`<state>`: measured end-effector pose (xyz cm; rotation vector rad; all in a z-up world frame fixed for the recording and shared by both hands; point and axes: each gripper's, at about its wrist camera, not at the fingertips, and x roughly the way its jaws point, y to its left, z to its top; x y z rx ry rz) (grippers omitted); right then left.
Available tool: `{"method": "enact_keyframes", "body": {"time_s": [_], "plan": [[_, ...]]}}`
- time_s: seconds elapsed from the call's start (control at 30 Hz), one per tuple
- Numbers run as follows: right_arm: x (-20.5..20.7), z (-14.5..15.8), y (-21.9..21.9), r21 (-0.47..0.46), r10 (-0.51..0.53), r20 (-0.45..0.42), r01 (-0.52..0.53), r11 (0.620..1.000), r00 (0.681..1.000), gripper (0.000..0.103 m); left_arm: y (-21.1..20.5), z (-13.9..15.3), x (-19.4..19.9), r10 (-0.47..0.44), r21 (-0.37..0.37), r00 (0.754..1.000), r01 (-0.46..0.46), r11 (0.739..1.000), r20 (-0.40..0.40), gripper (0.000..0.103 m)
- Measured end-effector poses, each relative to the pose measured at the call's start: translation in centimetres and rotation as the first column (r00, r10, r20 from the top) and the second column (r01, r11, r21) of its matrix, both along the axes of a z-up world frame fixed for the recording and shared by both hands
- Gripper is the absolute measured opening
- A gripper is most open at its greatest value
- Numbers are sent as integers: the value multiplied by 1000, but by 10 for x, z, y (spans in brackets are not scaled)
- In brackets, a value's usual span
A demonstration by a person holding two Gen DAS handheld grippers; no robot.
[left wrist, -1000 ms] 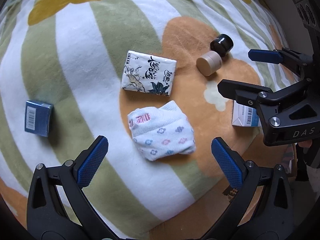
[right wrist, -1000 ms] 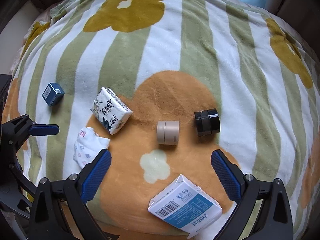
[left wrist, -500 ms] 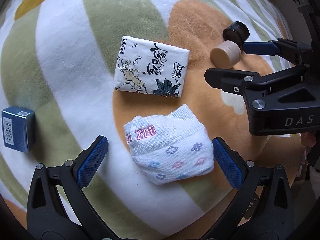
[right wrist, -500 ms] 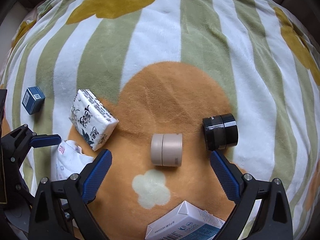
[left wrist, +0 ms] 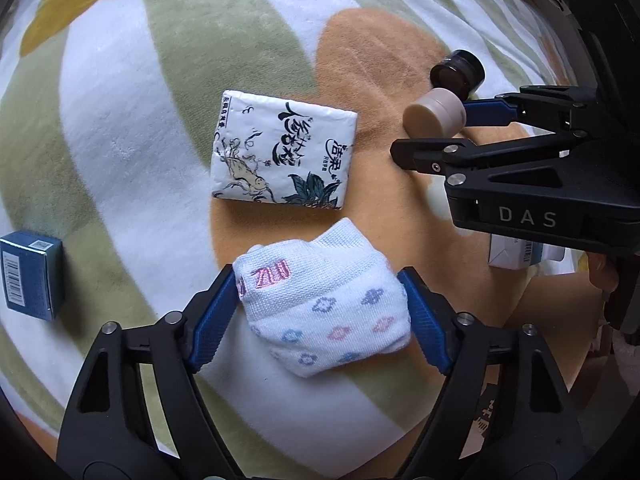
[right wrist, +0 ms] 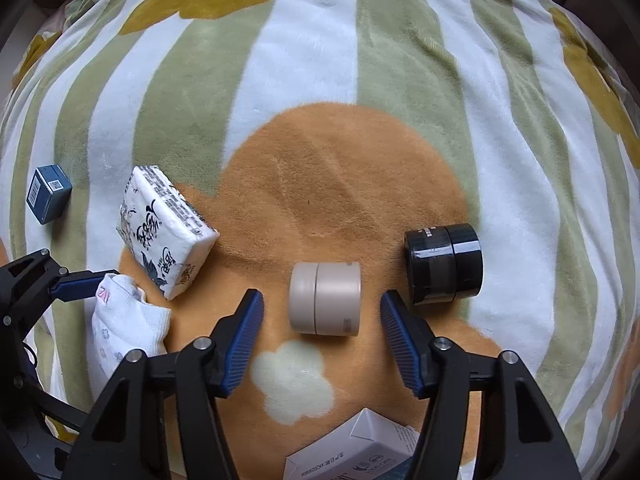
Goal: Organize objects
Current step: 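Grasp the sock bundle with the left tool while the right tool grasps the tape roll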
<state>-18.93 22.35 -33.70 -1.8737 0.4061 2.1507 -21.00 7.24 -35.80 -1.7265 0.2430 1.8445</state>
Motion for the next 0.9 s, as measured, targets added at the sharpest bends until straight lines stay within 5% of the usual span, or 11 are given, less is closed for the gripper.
{"method": "enact_keyframes", "body": {"time_s": [0.13, 0.27, 0.6, 0.9], "plan": [[6, 3, 2, 8, -4, 1, 4, 1000, 1000, 33, 1, 0, 0, 2, 7, 1000, -2, 1000, 3, 71], [13, 5, 7, -5, -19, -4, 19, 1000, 1000, 26, 0, 0, 0, 7, 19, 1000, -7, 1000, 3, 69], [37, 22, 2, 10, 3, -39, -3, 1000, 999, 26, 4, 13, 2, 13, 23, 1000, -13, 1000, -24, 69], [67, 69, -2, 37, 28, -113, -24, 999, 993, 26, -21, 66, 1, 61, 63, 993, -55, 997, -97, 69]]}}
